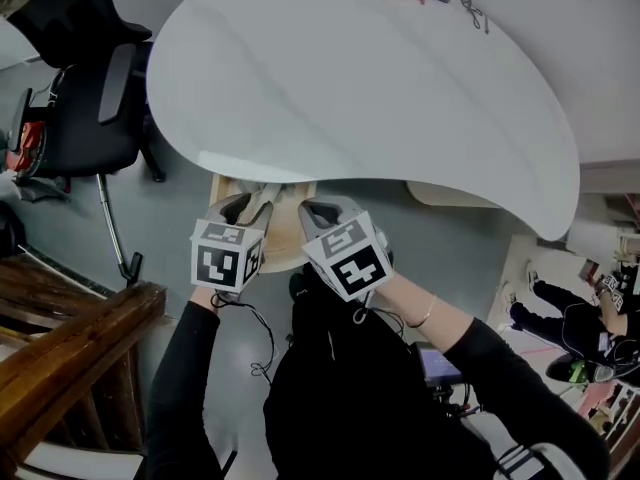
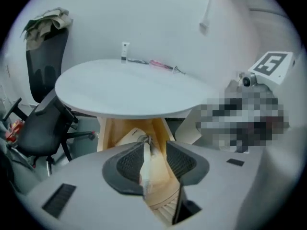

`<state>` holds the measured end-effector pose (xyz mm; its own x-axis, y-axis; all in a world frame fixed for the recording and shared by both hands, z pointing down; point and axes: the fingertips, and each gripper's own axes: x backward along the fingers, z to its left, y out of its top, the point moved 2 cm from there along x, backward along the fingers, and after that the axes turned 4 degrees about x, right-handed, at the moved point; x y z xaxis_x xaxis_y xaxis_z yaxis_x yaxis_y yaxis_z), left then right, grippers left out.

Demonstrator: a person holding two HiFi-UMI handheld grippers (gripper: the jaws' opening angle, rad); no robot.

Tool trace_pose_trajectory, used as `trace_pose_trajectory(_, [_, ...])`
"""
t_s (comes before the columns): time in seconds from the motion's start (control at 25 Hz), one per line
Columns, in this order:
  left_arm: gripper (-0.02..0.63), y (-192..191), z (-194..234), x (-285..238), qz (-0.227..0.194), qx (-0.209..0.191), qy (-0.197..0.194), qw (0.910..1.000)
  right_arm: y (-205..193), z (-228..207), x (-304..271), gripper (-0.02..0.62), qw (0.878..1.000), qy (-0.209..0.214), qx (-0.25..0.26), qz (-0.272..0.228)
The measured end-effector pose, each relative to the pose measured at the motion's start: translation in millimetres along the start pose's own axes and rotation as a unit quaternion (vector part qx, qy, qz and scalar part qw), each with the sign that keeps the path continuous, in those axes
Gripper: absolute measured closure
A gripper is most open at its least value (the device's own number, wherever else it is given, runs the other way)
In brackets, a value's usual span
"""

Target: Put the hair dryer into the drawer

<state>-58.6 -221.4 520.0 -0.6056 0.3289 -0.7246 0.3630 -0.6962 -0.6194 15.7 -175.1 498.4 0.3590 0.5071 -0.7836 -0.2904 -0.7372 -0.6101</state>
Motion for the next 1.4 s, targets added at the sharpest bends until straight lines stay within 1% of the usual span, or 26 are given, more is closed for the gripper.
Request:
trace_pose_trajectory(0.04, [0.453,2,-2,7,-0.013,0.003,-0.001,0.9999,3,1,4,0.594,1.000,-0.002,0.000,-0.008])
trace_pose_trajectory(0.16, [0.466,4,-7,27,-0.045,0.016,-0.005,0.9988,13,4,17,0.594,0.999,-0.010,0.000,-0.036])
trace_pose_trajectory(0.28, [0.519,9,-8,49,-0.083,0.029,0.003,0.9961,23,6,30,0.594,0.998,-0.021,0.001,-0.060])
trace_pose_trajectory(0.32, [0.526,11,-9,56,-0.094,0.032,0.005,0.9950,23,8,34,0.594,0.998,-0.021,0.000,-0.063])
trace_pose_trajectory(0.44, [0.556,16,-12,77,-0.125,0.035,0.008,0.9915,23,13,43,0.594,0.997,-0.019,-0.002,-0.070])
trace_pose_trajectory(0.52, [0.573,22,-14,91,-0.147,0.030,0.011,0.9886,29,18,50,0.594,0.996,-0.015,-0.002,-0.086])
trace_pose_trajectory(0.68, [0.595,34,-21,124,-0.201,0.015,0.016,0.9793,44,30,72,0.594,0.992,-0.004,0.000,-0.129])
trace_pose_trajectory(0.88, [0.597,45,-26,168,-0.264,0.020,0.020,0.9641,56,36,105,0.594,0.983,-0.006,0.013,-0.184])
trace_pose_trajectory(1.0, [0.597,47,-31,189,-0.288,0.034,0.027,0.9567,62,36,126,0.594,0.976,-0.004,0.015,-0.215])
trace_pose_trajectory(1.12, [0.597,45,-37,205,-0.305,0.039,0.034,0.9510,67,35,145,0.594,0.971,-0.008,0.018,-0.236])
trace_pose_trajectory(1.4, [0.597,40,-55,230,-0.325,0.040,0.043,0.9439,72,41,178,0.594,0.962,-0.012,0.039,-0.269])
